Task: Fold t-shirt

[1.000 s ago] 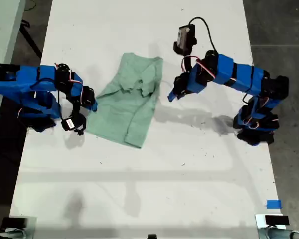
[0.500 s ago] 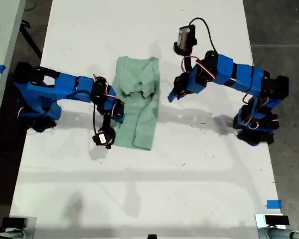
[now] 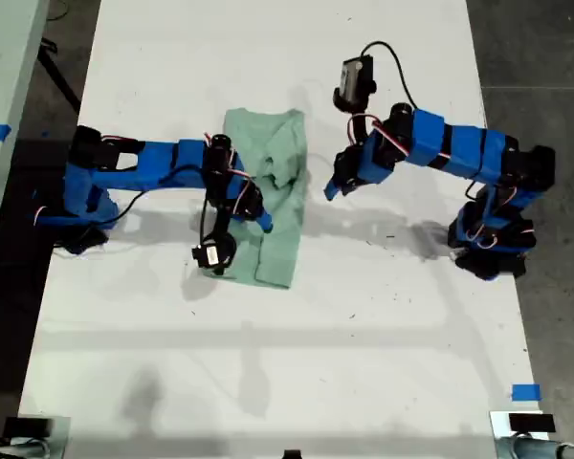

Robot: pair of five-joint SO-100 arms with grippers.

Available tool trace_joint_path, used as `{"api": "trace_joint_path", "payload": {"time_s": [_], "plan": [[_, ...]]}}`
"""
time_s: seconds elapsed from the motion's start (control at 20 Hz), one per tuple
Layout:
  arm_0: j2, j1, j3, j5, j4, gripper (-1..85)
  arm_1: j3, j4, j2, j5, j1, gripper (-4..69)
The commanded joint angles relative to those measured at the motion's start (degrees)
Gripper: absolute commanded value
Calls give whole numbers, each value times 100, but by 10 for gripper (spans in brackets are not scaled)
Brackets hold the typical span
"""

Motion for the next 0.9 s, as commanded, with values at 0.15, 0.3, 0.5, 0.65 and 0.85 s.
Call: {"api": "trace_joint_path", "payload": {"time_s": [0.15, 0.3, 0.5, 0.65, 0.85], "plan": [[2540, -264, 1002, 316, 773, 254, 202, -229, 782, 149, -316, 139], [4025, 387, 3015, -97, 149, 254, 457, -448, 835, 439, -782, 183], [5027, 1204, 4614, -703, -633, 248, 765, -1169, 404, 1063, -1529, 241], [5010, 1345, 5150, -791, -1213, 246, 562, -1626, -343, 1450, -1819, 264], [4676, 1292, 5520, -747, -1872, 246, -457, -1564, -1538, 1521, -1907, 280]]}}
